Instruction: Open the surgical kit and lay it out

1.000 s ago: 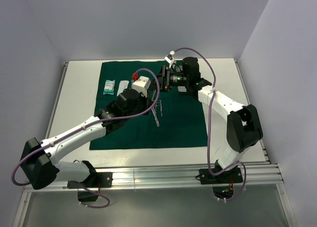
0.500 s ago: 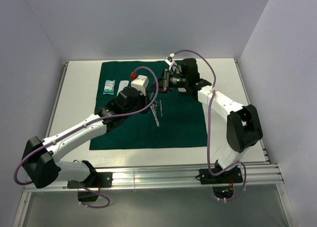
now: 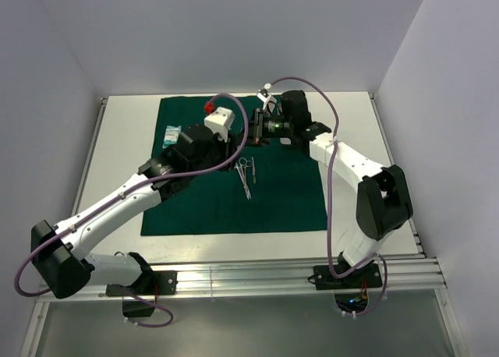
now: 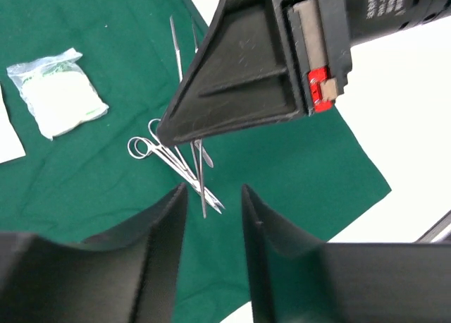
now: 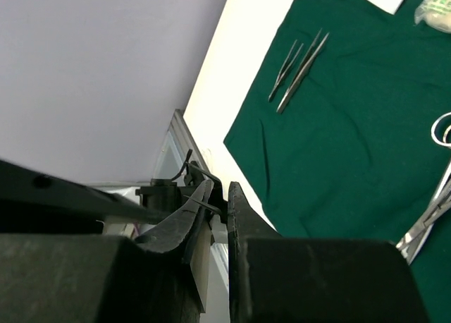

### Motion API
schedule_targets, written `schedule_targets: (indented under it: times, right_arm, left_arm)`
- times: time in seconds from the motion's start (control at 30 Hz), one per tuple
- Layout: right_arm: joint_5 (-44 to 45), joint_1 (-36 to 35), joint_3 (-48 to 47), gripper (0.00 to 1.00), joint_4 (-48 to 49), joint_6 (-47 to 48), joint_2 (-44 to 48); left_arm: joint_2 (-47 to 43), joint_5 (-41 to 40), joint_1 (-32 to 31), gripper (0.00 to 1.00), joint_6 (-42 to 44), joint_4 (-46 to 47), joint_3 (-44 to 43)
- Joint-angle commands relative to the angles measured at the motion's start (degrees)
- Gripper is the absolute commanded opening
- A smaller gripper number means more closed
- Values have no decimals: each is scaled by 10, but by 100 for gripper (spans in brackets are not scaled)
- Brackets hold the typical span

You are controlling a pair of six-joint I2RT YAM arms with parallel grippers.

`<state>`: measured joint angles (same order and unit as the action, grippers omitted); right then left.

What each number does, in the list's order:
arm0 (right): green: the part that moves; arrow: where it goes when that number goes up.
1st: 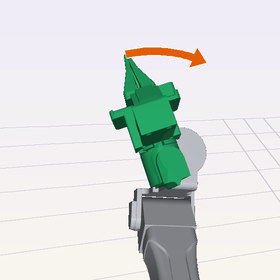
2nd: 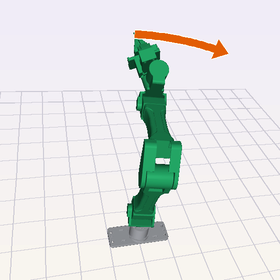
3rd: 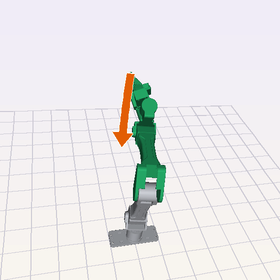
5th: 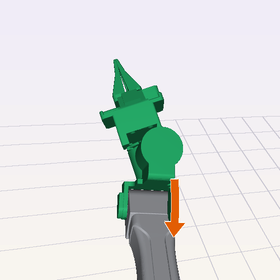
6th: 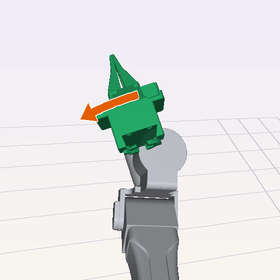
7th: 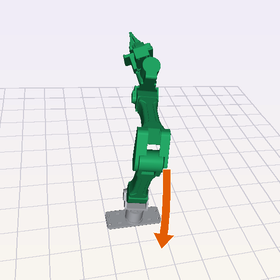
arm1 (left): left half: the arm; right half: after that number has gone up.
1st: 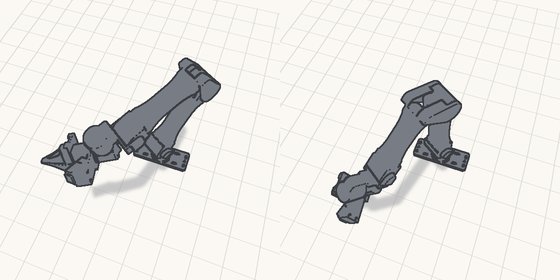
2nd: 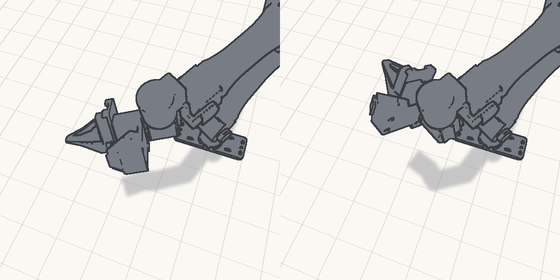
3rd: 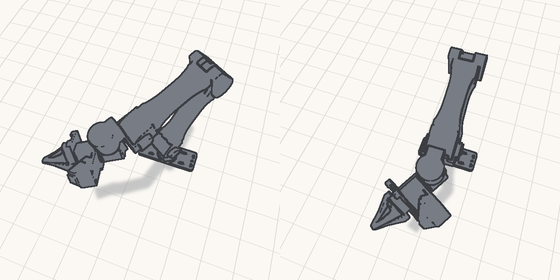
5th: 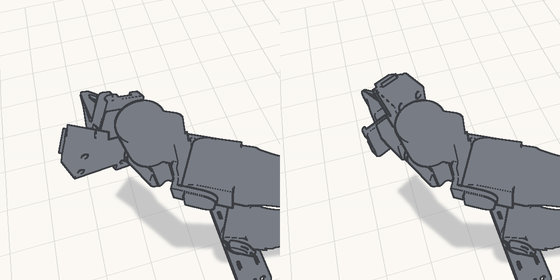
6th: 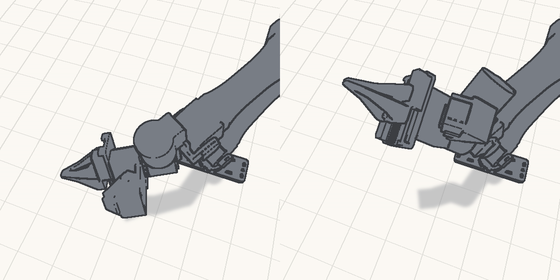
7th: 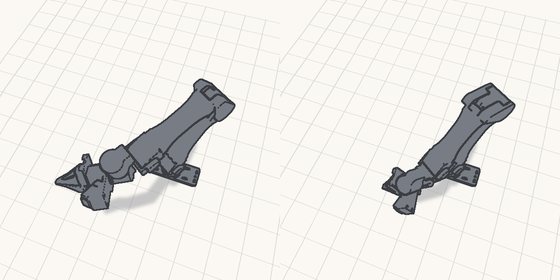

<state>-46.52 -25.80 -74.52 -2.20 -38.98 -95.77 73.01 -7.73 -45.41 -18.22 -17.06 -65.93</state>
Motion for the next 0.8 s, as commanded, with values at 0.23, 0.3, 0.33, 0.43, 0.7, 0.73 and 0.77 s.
schedule_targets:
  times: [0.23, 0.3, 0.33, 0.43, 0.7, 0.73, 0.77]
  right_arm:
    - [-2, -13, -35, 0, -4, -7, 8]
    - [-5, -13, -33, 0, -3, -8, 8]
    - [-6, -13, -33, 0, -3, -8, 8]
    - [-7, -13, -33, 0, -3, -9, 7]
    - [-5, -14, -33, 0, -11, -5, 2]
    - [-5, -14, -33, 0, -12, -5, 1]
    - [-3, -15, -33, 0, -13, -3, 1]
  left_arm:
    - [35, 88, 39, 26, 6, -66, -56]
    - [40, 92, 43, 26, 6, -68, -57]
    - [44, 90, 45, 24, 4, -68, -57]
    - [49, 90, 50, 23, 0, -74, -57]
    - [49, 81, 50, 13, -4, -68, -53]
    - [48, 80, 50, 13, -6, -66, -53]
    - [48, 80, 51, 13, -5, -66, -53]
